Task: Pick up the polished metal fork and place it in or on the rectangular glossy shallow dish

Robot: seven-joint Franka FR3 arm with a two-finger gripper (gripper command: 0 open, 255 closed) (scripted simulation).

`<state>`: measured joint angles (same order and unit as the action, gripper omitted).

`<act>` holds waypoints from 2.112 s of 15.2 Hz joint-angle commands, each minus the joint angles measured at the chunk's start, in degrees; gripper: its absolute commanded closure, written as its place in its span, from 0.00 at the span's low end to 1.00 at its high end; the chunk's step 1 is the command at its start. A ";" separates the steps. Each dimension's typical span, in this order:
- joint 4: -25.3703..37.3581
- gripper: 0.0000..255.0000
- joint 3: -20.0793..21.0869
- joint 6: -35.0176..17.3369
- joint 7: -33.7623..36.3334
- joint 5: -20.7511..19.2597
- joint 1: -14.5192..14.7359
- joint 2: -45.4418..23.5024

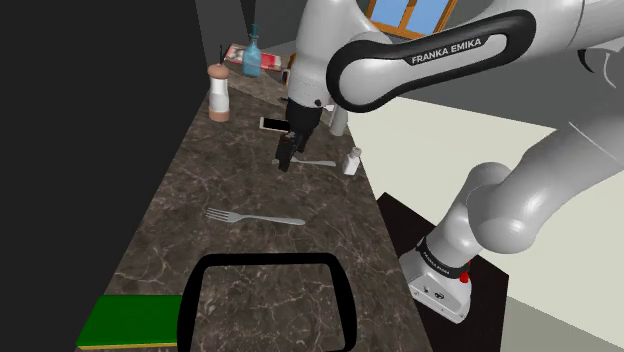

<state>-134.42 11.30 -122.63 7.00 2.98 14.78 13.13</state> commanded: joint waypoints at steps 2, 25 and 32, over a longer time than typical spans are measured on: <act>2.11 0.00 1.95 -3.14 0.26 -0.42 1.50 -4.89; 9.17 0.00 6.23 -16.16 3.31 -7.16 6.62 -24.70; 9.02 1.00 6.25 -16.11 3.25 -7.08 6.59 -24.49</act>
<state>-125.29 17.42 -138.79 10.24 -4.16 21.27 -11.27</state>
